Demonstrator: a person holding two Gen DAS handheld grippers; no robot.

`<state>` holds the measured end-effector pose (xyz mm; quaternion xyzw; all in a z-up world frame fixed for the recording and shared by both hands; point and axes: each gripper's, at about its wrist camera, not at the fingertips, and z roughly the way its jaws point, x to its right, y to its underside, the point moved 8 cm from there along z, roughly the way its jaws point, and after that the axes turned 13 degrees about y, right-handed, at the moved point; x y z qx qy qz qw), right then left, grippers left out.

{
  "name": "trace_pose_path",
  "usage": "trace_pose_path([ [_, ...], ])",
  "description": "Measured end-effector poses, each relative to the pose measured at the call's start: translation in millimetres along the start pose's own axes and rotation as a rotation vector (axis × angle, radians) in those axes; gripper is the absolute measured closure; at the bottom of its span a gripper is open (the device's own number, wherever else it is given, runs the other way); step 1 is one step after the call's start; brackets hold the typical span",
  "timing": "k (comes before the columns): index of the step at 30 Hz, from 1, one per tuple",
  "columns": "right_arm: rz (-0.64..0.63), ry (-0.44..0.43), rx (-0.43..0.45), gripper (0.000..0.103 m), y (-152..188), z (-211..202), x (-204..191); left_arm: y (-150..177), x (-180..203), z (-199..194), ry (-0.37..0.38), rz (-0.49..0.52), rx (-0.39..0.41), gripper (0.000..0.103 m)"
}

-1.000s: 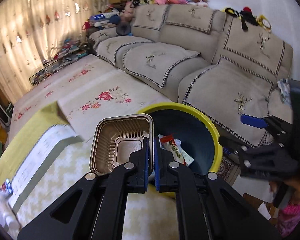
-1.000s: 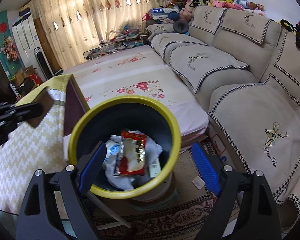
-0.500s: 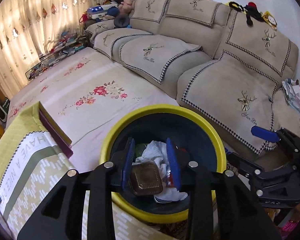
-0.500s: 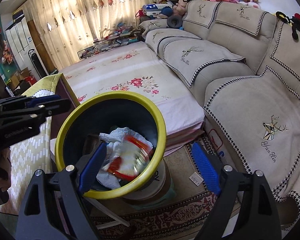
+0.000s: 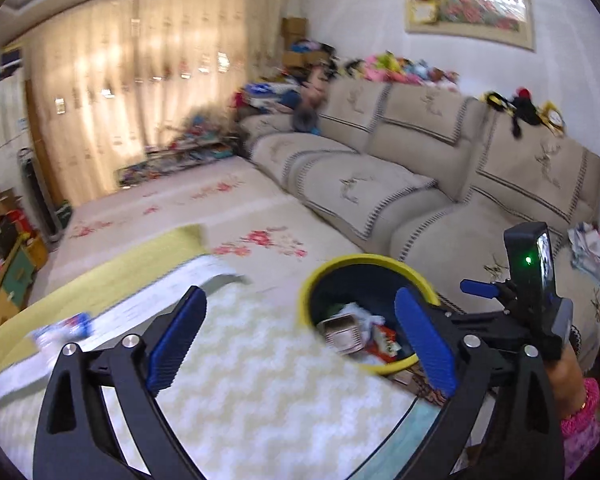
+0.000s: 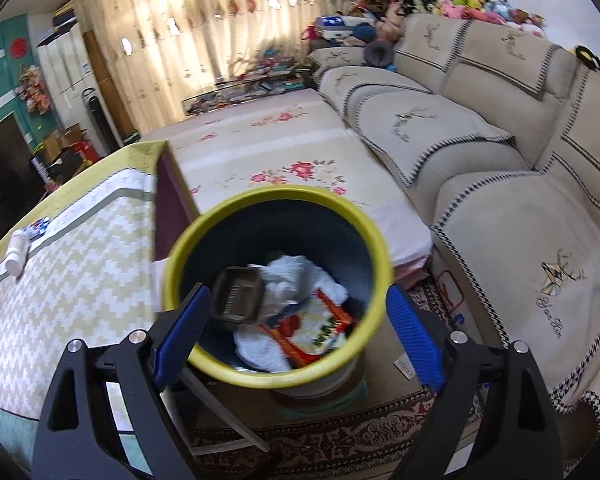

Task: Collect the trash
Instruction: 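Move both grippers back toward the table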

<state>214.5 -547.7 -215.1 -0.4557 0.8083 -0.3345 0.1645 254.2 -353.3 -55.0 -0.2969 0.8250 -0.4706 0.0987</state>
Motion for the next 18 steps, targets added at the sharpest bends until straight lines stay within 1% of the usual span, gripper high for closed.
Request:
trace_pose_path([
  [1, -0.014, -0.012, 0.005, 0.018, -1, -3, -10, 5, -10, -19, -0.029, -0.018, 0.016, 0.005],
  [4, -0.057, -0.053, 0.021, 0.018, -3, -16, -44, 24, -39, -64, -0.108, -0.072, 0.049, 0.005],
  [7, -0.104, -0.102, 0.034, 0.018, -5, -28, -81, 53, -72, -109, -0.208, -0.134, 0.067, 0.005],
  [11, -0.19, -0.184, 0.044, 0.018, -5, -45, -145, 100, -117, -165, -0.312, -0.248, 0.094, 0.005],
  [14, -0.251, -0.243, 0.054, 0.018, -2, -60, -196, 132, -149, -201, -0.376, -0.33, 0.109, 0.005],
  [18, -0.344, -0.313, 0.069, 0.018, 3, -80, -261, 171, -180, -246, -0.483, -0.392, 0.133, 0.005],
])
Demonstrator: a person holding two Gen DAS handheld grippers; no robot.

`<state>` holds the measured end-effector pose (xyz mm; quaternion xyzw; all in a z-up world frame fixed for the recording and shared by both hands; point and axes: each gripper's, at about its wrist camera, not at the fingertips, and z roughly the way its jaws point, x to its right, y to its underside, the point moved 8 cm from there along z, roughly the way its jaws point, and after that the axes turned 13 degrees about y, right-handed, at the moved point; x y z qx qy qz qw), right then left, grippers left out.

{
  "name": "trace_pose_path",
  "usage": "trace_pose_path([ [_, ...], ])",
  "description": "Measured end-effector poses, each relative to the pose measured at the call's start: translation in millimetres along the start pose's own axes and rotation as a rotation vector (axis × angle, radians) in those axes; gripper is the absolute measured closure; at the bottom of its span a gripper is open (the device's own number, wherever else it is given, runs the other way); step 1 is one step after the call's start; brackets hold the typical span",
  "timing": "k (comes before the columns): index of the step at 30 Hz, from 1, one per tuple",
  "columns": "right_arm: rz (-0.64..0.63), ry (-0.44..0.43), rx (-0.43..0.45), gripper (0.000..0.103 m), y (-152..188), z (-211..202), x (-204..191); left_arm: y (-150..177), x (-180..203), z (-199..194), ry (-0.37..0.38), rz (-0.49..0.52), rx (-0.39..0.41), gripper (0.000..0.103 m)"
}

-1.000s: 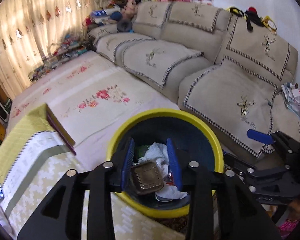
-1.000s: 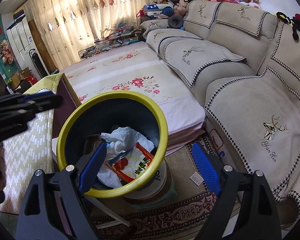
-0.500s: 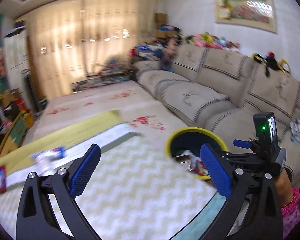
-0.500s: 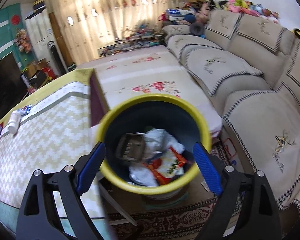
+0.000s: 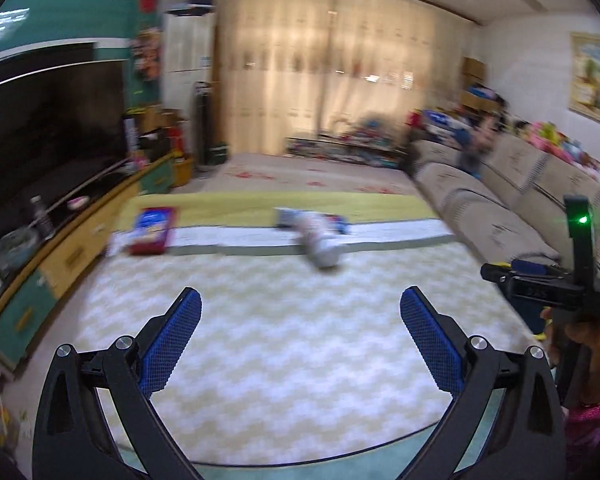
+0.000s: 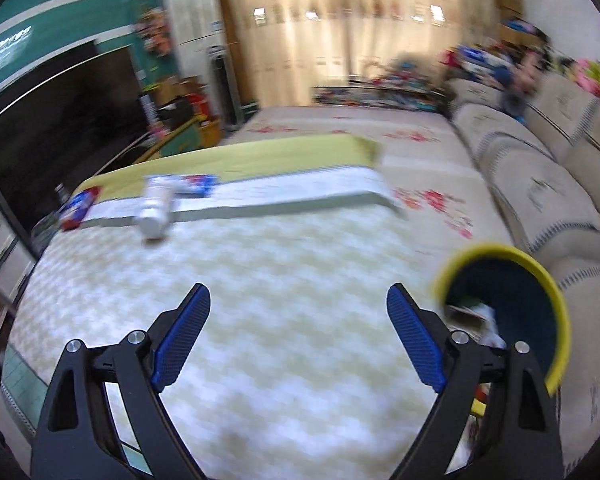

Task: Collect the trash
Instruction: 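Move both grippers back toward the table, then grasp the white pill bottle with the right gripper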

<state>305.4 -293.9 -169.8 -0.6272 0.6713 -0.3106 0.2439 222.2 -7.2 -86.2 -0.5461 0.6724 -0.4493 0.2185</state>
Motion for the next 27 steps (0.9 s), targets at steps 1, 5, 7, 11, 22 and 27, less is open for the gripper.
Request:
trace_pose_path([
  [1, -0.028, -0.026, 0.003, 0.018, -6, 1, -20, 2, -13, -6, -0.016, -0.015, 0.007, 0.005],
  [5, -0.102, -0.151, 0.001, 0.018, -29, 11, -90, 13, -48, -22, -0.034, -0.071, 0.02, 0.005],
  [7, -0.124, -0.19, -0.014, 0.018, -38, 22, -116, 16, -57, -25, -0.04, -0.081, 0.025, 0.005],
  [11, -0.17, -0.166, -0.021, 0.018, -57, 58, -155, 20, -73, -28, -0.053, -0.1, 0.028, 0.005],
  [22, -0.183, -0.11, -0.153, 0.028, -61, 135, -186, 31, -86, -9, -0.048, -0.149, -0.008, 0.005],
  [27, -0.203, -0.098, -0.159, 0.037, -63, 143, -195, 34, -89, 0, -0.04, -0.166, -0.02, 0.005],
])
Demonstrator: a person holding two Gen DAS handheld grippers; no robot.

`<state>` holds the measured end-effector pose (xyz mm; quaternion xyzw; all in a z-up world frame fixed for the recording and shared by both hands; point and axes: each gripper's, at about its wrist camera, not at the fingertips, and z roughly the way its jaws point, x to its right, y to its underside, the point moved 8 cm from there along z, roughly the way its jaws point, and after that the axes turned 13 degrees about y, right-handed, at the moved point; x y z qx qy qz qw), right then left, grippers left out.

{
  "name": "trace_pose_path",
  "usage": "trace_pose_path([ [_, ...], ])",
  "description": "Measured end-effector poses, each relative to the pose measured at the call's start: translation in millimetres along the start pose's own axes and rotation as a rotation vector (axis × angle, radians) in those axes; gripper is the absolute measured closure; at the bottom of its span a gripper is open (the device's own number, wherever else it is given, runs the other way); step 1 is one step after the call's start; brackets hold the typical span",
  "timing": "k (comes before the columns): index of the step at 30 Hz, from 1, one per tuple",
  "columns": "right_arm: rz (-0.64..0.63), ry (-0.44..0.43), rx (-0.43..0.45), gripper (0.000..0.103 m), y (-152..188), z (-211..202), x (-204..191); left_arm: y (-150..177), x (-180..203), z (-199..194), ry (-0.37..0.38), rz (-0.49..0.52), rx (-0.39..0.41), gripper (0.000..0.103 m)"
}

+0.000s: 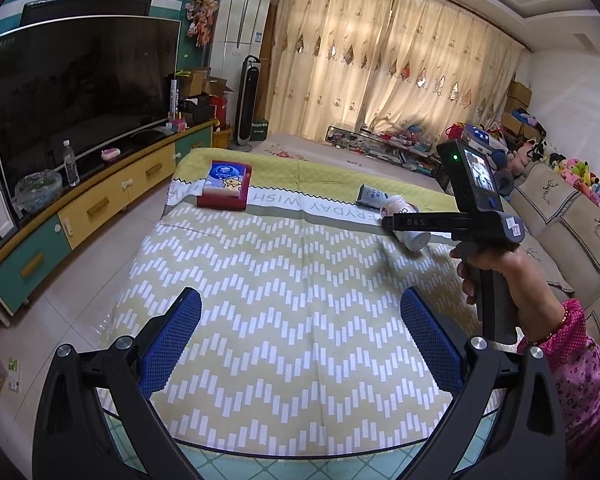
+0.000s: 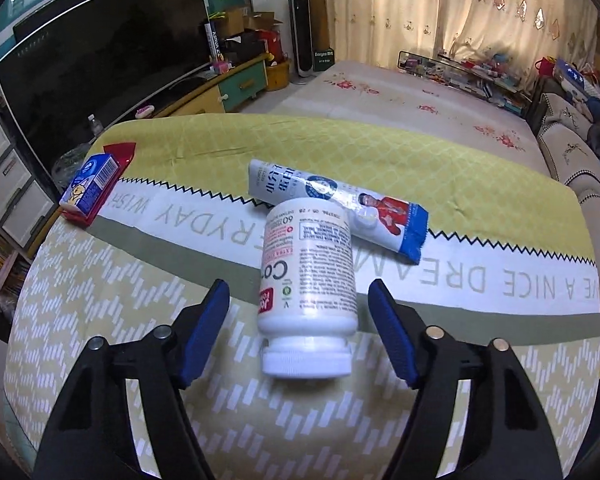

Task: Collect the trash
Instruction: 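Grasp the white pill bottle with the right gripper, then carry the pill bottle over the bin and open the right gripper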

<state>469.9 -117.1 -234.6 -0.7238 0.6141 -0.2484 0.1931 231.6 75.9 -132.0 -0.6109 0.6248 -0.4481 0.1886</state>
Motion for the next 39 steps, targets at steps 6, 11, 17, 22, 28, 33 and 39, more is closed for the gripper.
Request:
trace_pose_path([
  [6, -0.003, 0.012, -0.016, 0.058, -3, 7, -3, 2, 6, 5, 0.004, 0.012, -0.006, 0.005],
  [11, 0.015, -0.016, 0.019, 0.058, 2, -13, -2, 2, 10, 8, 0.009, 0.013, -0.01, 0.005],
  [17, 0.039, -0.029, 0.093, 0.058, 15, -60, 18, 3, 21, 5, 0.02, 0.029, -0.007, 0.005],
  [22, 0.079, -0.017, 0.126, 0.058, 40, -94, 55, 2, 34, 6, 0.038, 0.043, -0.011, 0.005],
  [28, 0.157, 0.033, 0.144, 0.058, 82, -124, 114, 3, 58, 16, 0.082, 0.055, -0.024, 0.005],
  [33, 0.246, 0.094, 0.147, 0.058, 115, -138, 175, 4, 83, 29, 0.116, 0.071, -0.04, 0.005],
  [39, 0.368, 0.184, 0.125, 0.058, 156, -142, 259, 8, 119, 48, 0.152, 0.112, -0.082, 0.005],
])
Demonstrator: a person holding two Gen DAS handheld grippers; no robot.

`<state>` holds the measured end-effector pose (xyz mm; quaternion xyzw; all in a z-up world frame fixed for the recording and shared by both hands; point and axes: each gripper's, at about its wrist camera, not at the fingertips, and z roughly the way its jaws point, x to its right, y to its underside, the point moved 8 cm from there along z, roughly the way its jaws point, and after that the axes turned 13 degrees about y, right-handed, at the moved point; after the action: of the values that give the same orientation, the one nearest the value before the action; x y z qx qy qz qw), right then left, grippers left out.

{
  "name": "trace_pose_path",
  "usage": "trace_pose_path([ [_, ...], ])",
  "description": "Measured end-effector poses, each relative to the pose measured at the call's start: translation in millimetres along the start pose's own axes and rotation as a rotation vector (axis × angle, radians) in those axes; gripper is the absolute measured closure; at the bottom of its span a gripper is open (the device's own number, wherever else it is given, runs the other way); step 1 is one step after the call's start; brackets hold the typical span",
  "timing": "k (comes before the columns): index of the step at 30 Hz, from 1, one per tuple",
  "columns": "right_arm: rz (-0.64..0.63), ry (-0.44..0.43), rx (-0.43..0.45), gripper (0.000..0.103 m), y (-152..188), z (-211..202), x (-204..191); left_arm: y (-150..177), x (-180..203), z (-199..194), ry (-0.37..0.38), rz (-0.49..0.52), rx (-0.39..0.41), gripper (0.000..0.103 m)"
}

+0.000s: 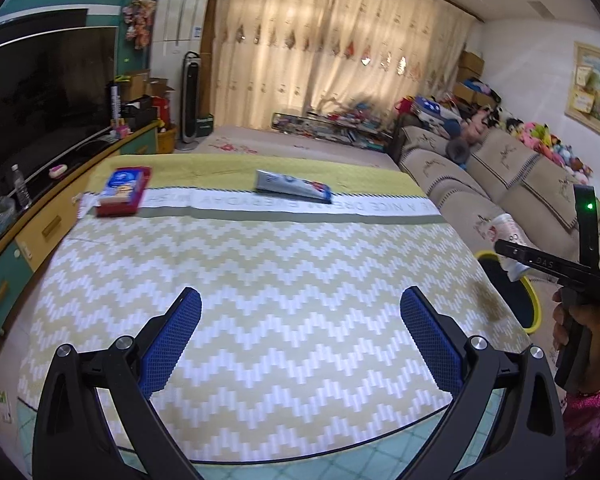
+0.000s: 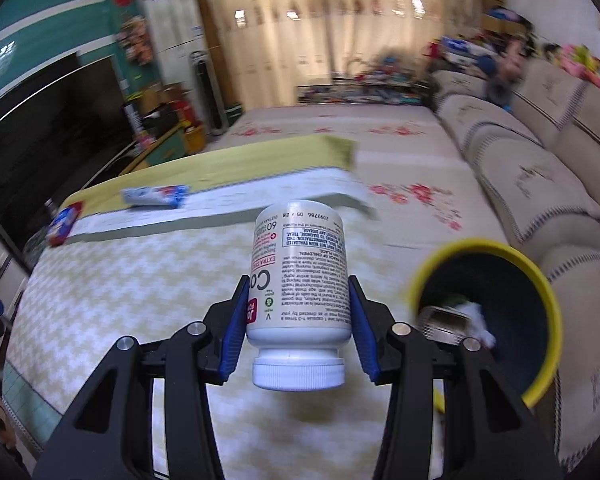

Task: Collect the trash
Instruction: 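Carry the pill bottle over the bin and open the right gripper, then grasp the white-blue toothpaste tube with the left gripper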

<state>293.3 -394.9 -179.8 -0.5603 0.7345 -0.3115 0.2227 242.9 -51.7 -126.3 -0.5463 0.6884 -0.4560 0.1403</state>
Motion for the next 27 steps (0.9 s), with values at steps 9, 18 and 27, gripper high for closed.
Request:
trace_pose_path([
  [9, 0.124, 0.155, -0.088, 0.058, 23, 45, 106, -3, 29, 36, 0.013, 0.051, -0.055, 0.005],
  [18, 0.182, 0.194, -0.105, 0.036, 24, 72, 134, -17, 23, 66, -0.021, 0.068, -0.081, 0.005],
  [27, 0.151, 0.181, -0.109, 0.035, 12, 86, 115, -63, -6, 121, -0.038, 0.159, -0.111, 0.005],
])
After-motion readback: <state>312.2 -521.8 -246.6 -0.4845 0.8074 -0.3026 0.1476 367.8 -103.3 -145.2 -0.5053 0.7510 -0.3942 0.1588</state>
